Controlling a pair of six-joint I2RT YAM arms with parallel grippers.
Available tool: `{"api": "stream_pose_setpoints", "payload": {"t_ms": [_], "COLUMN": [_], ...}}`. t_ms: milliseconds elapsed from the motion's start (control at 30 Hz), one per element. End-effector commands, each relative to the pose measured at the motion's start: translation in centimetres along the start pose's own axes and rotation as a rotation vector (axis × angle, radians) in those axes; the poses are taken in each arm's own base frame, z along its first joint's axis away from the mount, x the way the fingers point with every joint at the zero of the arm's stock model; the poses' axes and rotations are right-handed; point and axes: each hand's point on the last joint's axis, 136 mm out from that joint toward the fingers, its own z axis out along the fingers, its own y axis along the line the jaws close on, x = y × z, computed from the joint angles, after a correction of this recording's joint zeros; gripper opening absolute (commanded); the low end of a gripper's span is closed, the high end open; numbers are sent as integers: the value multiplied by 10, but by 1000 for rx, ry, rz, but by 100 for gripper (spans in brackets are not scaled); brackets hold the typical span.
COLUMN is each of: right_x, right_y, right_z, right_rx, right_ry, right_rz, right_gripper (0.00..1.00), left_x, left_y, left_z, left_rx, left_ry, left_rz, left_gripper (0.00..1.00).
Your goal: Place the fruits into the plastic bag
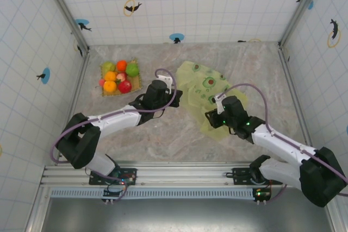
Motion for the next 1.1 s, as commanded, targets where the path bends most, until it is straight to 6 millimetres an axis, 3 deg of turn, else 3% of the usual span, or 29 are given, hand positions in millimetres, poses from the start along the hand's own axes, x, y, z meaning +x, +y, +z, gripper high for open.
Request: {"api": "stream_pose_setpoints", "payload": {"t_ms": [0, 200, 367, 1067], "right_x": [-39, -35, -36, -28], "right_y": [21, 27, 35, 29], "right_z": [-1, 13, 25, 85], "right_rx": [-62, -40, -28, 18], "right_ry": [-87, -9, 36, 75], "right_rz": [-58, -163, -235, -142], "right_gripper": [59, 76, 81, 77], "left_x": [-8, -7, -5, -4], "left_y": [-12, -13, -15, -21], "left_z": [1, 2, 3, 5], "left_rx": [50, 57, 68, 109], "left_ry": [2, 8, 15, 27], "left_rz": [15, 13, 9, -15], "left_gripper": [0, 0, 0, 0]}}
